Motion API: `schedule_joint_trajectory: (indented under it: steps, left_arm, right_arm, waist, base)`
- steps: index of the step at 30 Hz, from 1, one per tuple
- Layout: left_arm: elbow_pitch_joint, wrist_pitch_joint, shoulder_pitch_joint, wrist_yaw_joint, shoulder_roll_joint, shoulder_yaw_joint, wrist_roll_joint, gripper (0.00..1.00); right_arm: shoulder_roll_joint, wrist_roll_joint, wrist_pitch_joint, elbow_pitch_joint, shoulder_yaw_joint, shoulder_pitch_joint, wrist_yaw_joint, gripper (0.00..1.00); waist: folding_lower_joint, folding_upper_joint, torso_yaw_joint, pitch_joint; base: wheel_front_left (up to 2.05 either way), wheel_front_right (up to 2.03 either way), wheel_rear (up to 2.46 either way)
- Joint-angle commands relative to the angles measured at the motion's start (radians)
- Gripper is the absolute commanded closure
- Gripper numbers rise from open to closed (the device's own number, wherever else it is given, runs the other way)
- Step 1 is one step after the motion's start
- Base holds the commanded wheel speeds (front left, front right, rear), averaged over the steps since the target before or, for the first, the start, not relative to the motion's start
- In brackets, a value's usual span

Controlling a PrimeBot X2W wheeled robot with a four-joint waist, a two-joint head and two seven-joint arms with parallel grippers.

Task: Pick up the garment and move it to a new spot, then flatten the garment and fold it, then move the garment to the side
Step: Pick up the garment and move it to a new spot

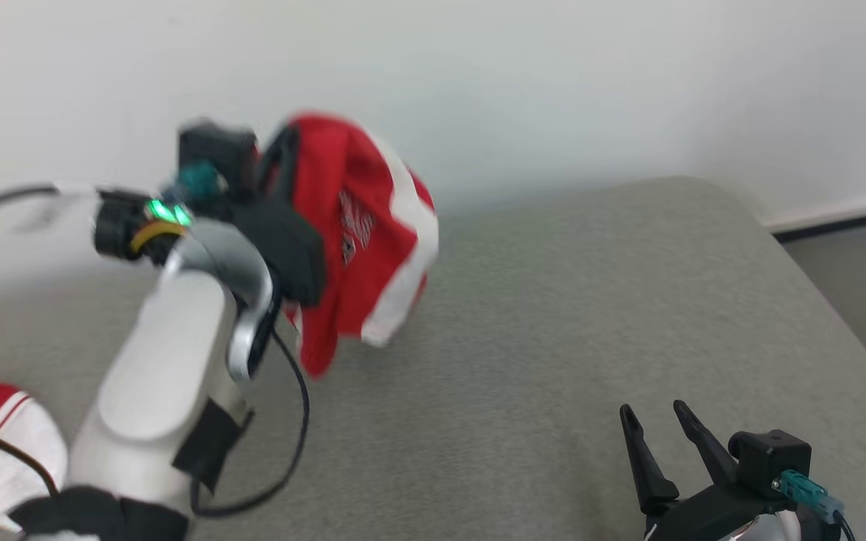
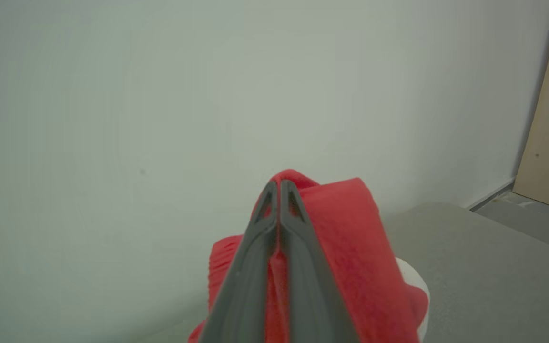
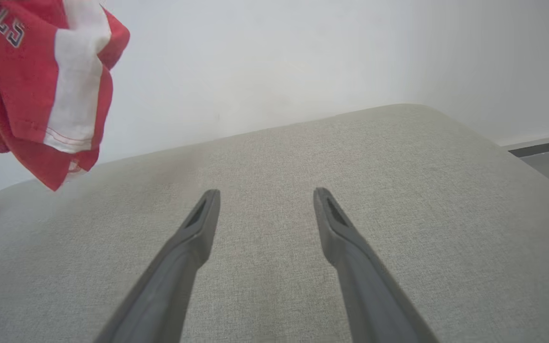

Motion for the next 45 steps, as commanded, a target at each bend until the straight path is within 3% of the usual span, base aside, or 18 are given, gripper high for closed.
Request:
schedule_joint_trajectory:
  steps: [1,6,11,12,13,14,18,22,26,32,39,45]
  left_arm:
    - [0.005,-0.001,0.033,0.000,-0.006,-0.010,0.003,1.00]
    - [0.050,-0.006,0.161,-0.008,-0.031,-0.052,-0.007,1.00]
    - [0.103,-0.025,0.258,-0.017,-0.059,-0.085,-0.026,1.00]
    - [0.110,-0.034,0.266,-0.012,-0.062,-0.087,-0.028,0.85]
    - [0.111,-0.046,0.271,-0.009,-0.064,-0.090,-0.027,0.58]
    - [0.110,-0.062,0.276,-0.005,-0.066,-0.088,-0.028,0.00]
    - [0.092,-0.129,0.290,-0.005,-0.073,-0.065,-0.056,0.00]
    - [0.041,-0.236,0.314,0.032,-0.065,-0.010,-0.081,0.00]
    - [-0.009,-0.297,0.364,0.039,-0.056,0.025,-0.110,0.00]
    - [-0.171,-0.346,0.503,0.008,-0.032,0.097,-0.145,0.00]
    - [-0.448,-0.349,0.729,-0.026,-0.014,0.203,-0.033,0.00]
    - [-0.544,-0.350,0.912,-0.045,-0.037,0.262,0.058,0.00]
  right_arm:
    - [-0.001,0.011,-0.004,-0.002,-0.001,-0.004,-0.002,0.00]
    - [-0.001,0.028,-0.017,0.011,0.012,0.001,-0.002,0.00]
    - [-0.001,0.045,-0.029,0.028,0.025,-0.003,-0.002,0.00]
    - [-0.001,0.047,-0.030,0.032,0.027,-0.005,-0.002,0.00]
    - [-0.001,0.049,-0.034,0.037,0.023,-0.006,-0.002,0.00]
    - [-0.001,0.049,-0.036,0.040,0.023,-0.007,-0.002,0.00]
    - [-0.001,0.051,-0.041,0.052,0.015,-0.002,-0.002,0.00]
    - [-0.001,0.056,-0.047,0.060,0.004,0.007,-0.002,0.00]
    - [-0.001,0.061,-0.054,0.065,-0.012,0.017,-0.002,0.00]
    - [-0.001,0.096,-0.093,0.072,-0.013,0.038,-0.002,0.00]
    - [-0.001,0.099,-0.137,0.088,-0.031,0.055,-0.002,0.00]
    - [-0.001,0.069,-0.171,0.102,-0.053,0.069,-0.002,0.00]
  waist:
    - [0.0001,0.0000,-0.101,0.044]
    - [0.0001,0.0000,-0.123,0.072]
    - [0.0001,0.0000,-0.100,0.082]
    - [0.0001,0.0000,-0.092,0.081]
    - [0.0001,0.0000,-0.080,0.078]
    - [0.0001,0.0000,-0.069,0.074]
    - [0.0001,0.0000,-0.012,0.048]
    - [0.0001,0.0000,0.048,0.017]
    - [0.0001,0.0000,0.092,-0.007]
    - [0.0001,0.0000,0.172,-0.047]
    - [0.0001,0.0000,0.218,-0.067]
    - [0.0001,0.0000,0.231,-0.074]
  base:
    - [0.00,0.00,0.00]
    - [0.00,0.00,0.00]
    - [0.00,0.00,0.00]
    - [0.00,0.00,0.00]
    - [0.00,0.00,0.00]
    - [0.00,0.00,0.00]
    - [0.00,0.00,0.00]
    - [0.00,0.00,0.00]
    - [0.00,0.00,0.00]
    - [0.00,0.00,0.00]
    - [0.00,0.00,0.00]
    - [0.00,0.00,0.00]
